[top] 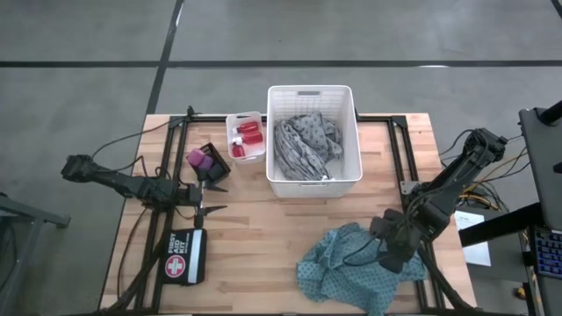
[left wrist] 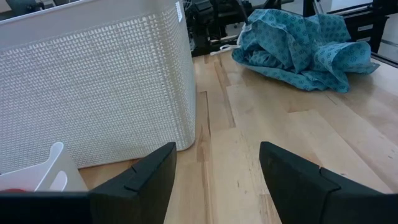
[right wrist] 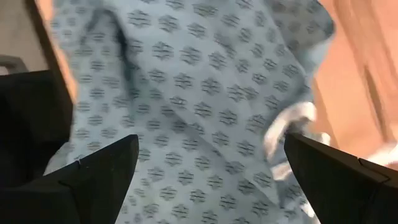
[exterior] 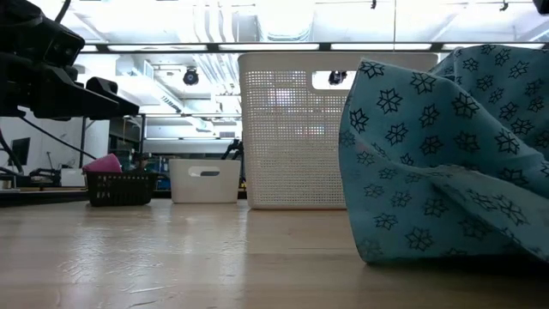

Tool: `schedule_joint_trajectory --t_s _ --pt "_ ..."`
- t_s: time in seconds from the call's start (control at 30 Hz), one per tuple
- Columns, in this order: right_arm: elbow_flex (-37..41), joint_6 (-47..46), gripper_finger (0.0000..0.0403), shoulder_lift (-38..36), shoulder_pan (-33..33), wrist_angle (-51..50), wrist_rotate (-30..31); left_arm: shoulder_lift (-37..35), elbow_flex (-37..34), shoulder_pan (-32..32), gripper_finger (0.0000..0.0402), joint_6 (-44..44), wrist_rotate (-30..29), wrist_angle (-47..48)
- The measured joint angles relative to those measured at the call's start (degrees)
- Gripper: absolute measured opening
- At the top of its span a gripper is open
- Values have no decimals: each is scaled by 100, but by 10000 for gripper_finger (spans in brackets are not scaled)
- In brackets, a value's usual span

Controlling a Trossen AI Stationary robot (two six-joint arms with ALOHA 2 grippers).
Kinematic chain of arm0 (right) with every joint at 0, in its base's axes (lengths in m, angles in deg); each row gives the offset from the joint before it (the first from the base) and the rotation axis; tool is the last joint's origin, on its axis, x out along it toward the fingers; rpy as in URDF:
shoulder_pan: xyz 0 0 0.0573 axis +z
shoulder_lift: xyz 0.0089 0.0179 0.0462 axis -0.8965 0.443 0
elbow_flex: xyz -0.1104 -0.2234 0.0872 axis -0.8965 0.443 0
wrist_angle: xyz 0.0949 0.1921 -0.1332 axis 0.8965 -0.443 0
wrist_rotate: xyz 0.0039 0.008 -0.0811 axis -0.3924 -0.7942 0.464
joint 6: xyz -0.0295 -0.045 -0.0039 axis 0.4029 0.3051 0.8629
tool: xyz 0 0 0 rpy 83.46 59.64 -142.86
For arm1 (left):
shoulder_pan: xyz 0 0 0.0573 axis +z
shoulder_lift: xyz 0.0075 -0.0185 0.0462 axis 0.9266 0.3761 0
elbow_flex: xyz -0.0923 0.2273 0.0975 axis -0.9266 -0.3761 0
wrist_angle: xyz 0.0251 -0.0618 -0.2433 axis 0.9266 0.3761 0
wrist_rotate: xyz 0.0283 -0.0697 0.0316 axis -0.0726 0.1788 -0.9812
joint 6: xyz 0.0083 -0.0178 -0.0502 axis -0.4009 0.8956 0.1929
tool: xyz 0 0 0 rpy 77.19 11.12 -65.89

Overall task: Pick & Place Medicine items
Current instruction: Put the blue patient gown into the white laundry bin

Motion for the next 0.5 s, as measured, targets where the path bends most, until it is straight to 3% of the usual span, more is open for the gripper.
schedule_joint_trajectory --t_s 0.3,0.5 --pt "-265 1846 400 0 39 825 13 -1 0 -1 236 0 0 1" --pt "-297 2329 400 0 84 800 749 0 0 2 236 0 0 0"
